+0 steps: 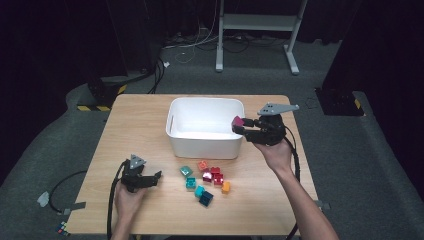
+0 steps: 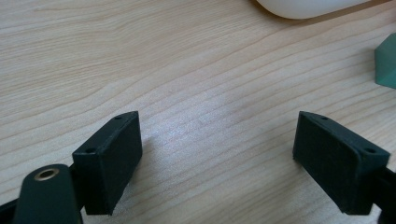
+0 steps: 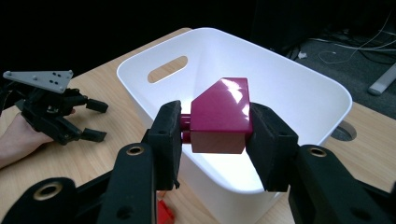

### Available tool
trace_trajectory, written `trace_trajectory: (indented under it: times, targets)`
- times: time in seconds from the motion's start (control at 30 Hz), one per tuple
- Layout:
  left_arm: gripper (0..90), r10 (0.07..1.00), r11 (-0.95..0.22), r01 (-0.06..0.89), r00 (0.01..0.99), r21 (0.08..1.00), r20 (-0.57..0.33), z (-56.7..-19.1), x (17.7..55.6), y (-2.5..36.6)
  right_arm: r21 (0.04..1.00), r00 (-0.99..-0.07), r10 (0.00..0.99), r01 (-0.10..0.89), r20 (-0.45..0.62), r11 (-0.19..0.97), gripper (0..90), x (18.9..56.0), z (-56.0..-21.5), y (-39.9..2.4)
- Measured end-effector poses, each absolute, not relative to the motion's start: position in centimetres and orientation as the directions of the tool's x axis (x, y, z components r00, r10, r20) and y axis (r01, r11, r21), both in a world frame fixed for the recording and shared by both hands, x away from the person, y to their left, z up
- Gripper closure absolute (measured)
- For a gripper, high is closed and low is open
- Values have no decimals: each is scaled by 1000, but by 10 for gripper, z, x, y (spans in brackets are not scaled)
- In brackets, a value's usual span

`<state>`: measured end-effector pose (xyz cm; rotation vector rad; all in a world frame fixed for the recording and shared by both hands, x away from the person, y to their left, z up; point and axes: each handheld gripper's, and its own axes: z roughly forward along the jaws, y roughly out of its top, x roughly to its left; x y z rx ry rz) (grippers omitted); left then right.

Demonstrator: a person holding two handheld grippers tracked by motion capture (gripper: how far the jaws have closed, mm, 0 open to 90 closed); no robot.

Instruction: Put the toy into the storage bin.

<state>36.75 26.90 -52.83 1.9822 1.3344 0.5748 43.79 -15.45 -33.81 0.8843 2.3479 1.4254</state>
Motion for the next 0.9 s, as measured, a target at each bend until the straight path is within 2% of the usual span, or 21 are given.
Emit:
trace_trajectory:
  times: [0.9]
  targets:
    - [158, 925, -251, 629, 380, 735, -9, -528, 368, 269, 825, -748, 657, 429, 97, 367, 569, 495, -349, -116]
